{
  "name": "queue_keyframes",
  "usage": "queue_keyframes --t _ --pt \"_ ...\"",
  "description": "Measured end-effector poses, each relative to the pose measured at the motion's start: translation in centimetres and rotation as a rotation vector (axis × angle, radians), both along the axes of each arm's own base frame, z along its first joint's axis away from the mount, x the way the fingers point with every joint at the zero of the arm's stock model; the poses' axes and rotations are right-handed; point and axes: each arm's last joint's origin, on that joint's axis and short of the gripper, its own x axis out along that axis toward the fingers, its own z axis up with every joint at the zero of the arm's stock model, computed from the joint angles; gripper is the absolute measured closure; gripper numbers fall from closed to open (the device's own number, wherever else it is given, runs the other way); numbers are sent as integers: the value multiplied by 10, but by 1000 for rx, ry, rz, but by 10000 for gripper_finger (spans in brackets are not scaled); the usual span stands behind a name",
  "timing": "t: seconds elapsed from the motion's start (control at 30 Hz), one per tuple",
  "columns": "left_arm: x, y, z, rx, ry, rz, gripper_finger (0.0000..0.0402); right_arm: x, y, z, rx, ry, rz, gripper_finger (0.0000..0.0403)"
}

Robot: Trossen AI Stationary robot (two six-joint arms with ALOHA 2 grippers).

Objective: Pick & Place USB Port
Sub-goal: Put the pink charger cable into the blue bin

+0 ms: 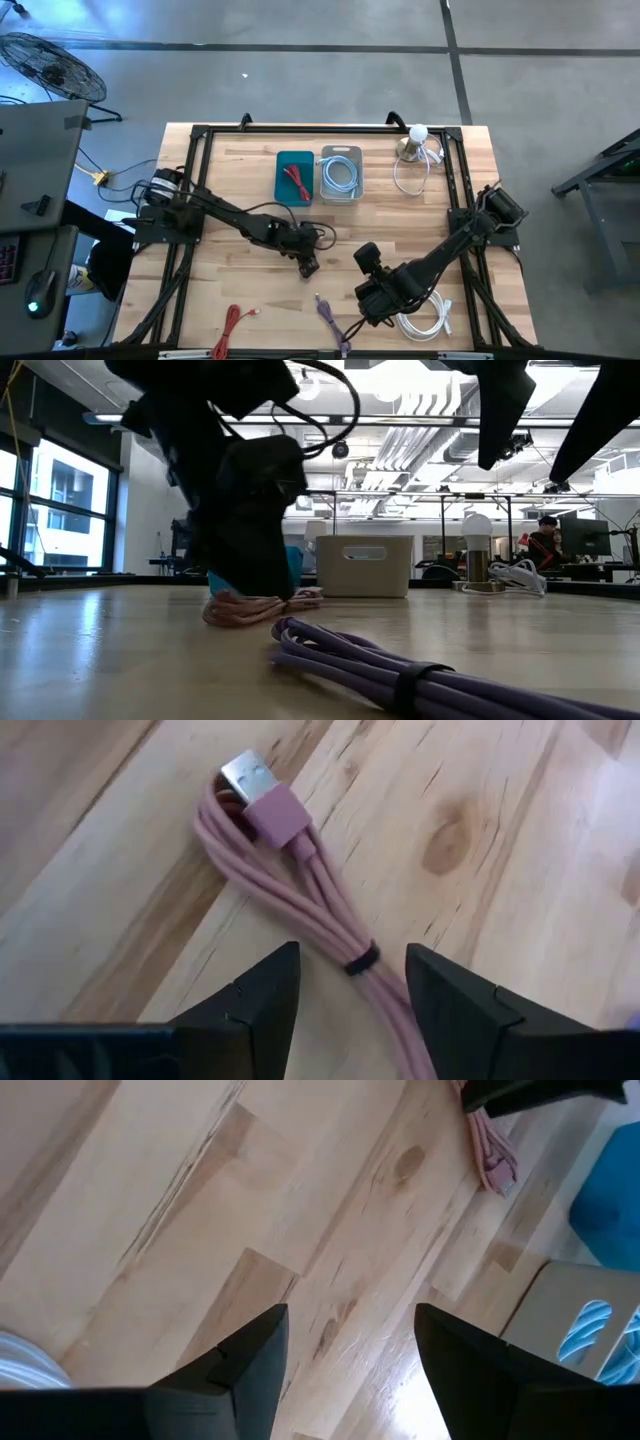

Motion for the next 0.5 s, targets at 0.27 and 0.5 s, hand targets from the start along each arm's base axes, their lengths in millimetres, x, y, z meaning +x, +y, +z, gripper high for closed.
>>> queue_keyframes --t 0.27,0.5 --pt "14 2 -11 61 104 -94 291 -4 6 0 11 0 7 192" --pt "21 1 -1 194 128 -216 392 -8 11 0 13 -2 10 192"
